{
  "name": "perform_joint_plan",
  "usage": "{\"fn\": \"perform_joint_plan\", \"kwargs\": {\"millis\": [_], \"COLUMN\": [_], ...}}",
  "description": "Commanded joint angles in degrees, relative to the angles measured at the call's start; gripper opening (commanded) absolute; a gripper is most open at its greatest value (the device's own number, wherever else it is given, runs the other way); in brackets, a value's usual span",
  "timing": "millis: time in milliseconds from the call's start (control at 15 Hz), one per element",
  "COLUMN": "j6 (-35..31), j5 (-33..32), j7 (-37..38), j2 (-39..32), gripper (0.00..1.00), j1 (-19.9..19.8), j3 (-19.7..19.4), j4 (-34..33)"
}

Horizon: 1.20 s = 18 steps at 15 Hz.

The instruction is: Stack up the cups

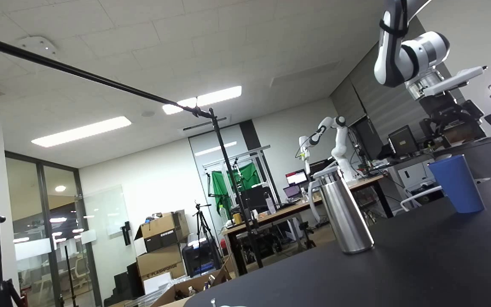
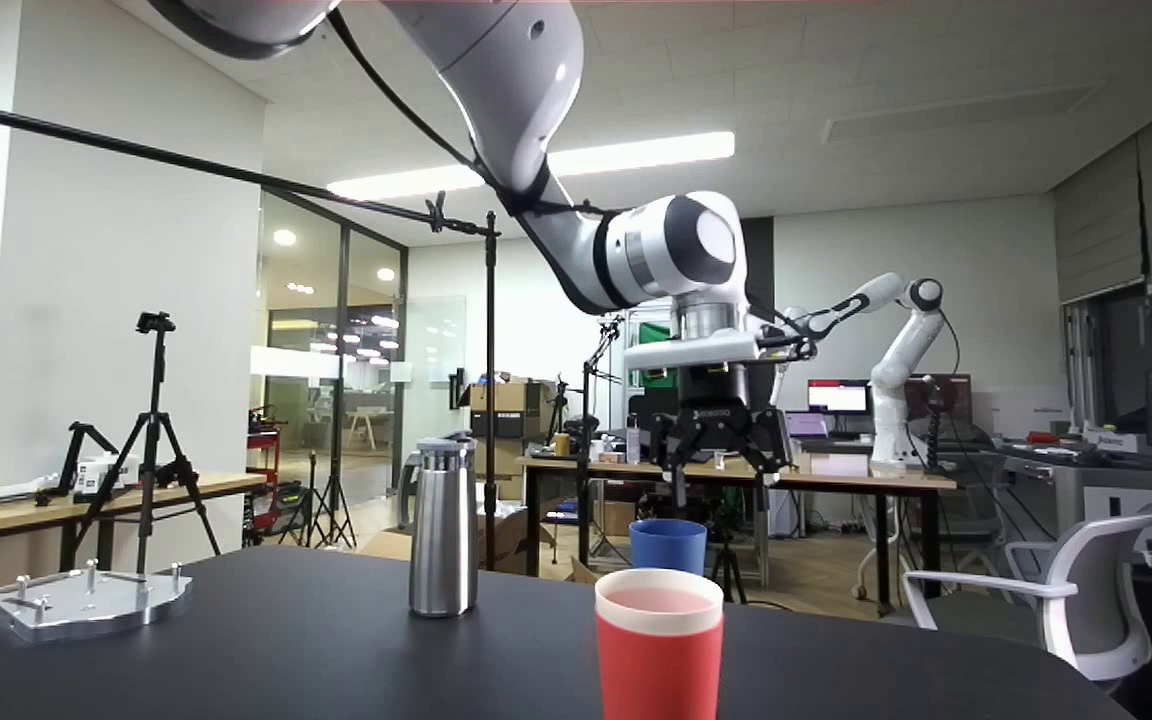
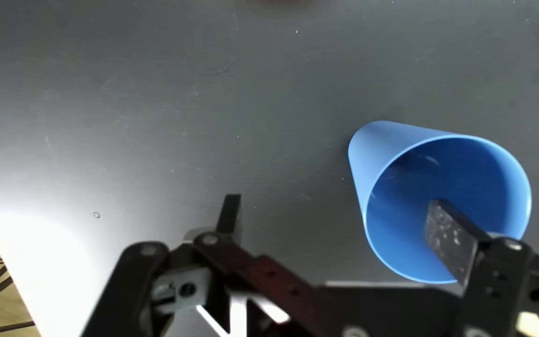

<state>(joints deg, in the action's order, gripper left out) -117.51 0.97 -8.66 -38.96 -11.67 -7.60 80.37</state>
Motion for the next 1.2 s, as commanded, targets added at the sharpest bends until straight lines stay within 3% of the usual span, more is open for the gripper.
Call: {"fn": "perform_joint_plan", "kwargs": {"millis": [0,133,200,267,933,1133], "j6": [1.7,2.0,2.1,2.1,4.4,5.8], "j5": [-0.9,-1.0,-1.2,-1.2,-0.7,-0.5], "j7": [1.9,2.0,2.0,2.0,2.6,2.6], "j2": [-5.7,-7.7,-8.6,-9.4,-10.5,-8.7], "gripper": [1.00,1.00,0.75,0.74,0.05,0.00], "j1": [-0.2,-0.1,0.0,0.0,0.6,0.4], "j3": [0.5,0.6,0.6,0.7,1.1,1.2], "j4": [-7.3,-9.0,-9.8,-10.5,-12.6,-12.2]}}
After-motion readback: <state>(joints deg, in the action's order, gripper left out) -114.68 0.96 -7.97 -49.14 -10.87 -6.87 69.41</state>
